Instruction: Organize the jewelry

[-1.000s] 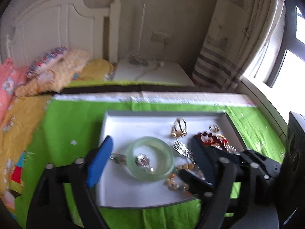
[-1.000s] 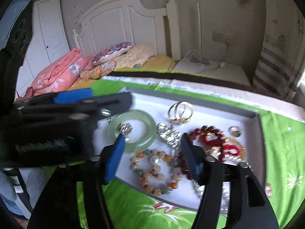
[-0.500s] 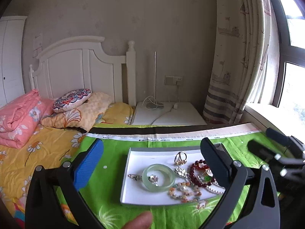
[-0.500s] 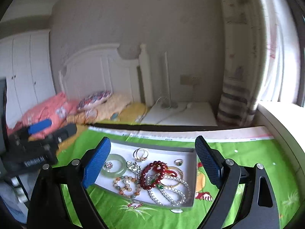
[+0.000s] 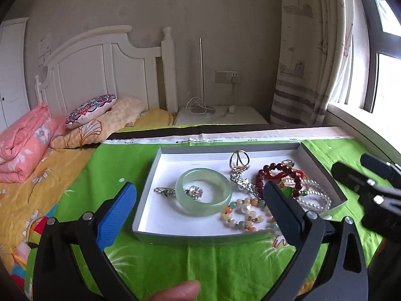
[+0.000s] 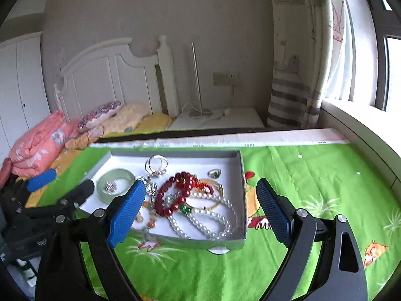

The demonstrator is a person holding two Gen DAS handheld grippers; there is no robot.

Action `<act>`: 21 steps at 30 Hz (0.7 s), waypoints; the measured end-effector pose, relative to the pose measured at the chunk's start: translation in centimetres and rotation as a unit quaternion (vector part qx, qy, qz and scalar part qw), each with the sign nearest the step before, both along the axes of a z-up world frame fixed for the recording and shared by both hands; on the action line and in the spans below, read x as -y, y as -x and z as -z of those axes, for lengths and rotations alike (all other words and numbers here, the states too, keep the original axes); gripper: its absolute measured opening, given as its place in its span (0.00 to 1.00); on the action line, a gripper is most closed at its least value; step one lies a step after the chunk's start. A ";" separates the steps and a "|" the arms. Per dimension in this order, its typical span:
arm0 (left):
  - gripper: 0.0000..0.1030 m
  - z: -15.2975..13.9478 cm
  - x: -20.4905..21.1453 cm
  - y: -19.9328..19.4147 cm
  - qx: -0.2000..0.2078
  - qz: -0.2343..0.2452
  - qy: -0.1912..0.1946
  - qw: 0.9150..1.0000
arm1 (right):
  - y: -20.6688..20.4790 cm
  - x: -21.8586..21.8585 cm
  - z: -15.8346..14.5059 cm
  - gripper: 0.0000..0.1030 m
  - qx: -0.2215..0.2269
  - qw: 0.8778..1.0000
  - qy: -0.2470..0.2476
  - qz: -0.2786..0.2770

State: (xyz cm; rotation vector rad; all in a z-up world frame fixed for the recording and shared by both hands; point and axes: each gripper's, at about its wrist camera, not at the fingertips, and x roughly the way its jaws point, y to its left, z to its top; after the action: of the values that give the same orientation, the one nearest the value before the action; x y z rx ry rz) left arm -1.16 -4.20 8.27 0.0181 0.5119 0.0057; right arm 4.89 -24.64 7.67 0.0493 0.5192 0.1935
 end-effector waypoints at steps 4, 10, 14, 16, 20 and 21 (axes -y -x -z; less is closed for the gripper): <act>0.98 0.9 0.0 -0.4 -0.017 0.005 -0.007 1.000 | 0.2 -0.8 1.1 0.84 0.001 1.000 0.025 0.004; 0.98 1.8 -0.7 -1.2 -0.043 -0.007 0.011 0.999 | -1.1 -1.3 2.1 0.84 -0.041 0.998 0.046 0.016; 0.98 2.2 -1.4 -1.8 -0.056 -0.020 0.023 0.998 | -1.8 -1.0 2.7 0.84 -0.063 0.997 0.044 0.028; 0.98 2.3 -1.5 -1.6 -0.055 -0.024 0.022 0.998 | -1.5 -1.0 2.6 0.84 -0.055 0.997 0.041 0.026; 0.98 2.2 -1.2 -1.4 -0.051 -0.018 0.013 0.998 | -1.4 -1.1 2.7 0.84 -0.052 0.997 0.043 0.022; 0.98 2.2 -1.1 -1.4 -0.050 -0.017 0.012 0.999 | -1.4 -1.1 2.7 0.84 -0.052 0.998 0.042 0.022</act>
State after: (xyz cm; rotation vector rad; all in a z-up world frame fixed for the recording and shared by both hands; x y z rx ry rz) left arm 0.21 -3.11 6.05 -0.0144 0.6123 0.0312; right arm 6.27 -23.54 5.01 -0.0115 0.6293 0.1263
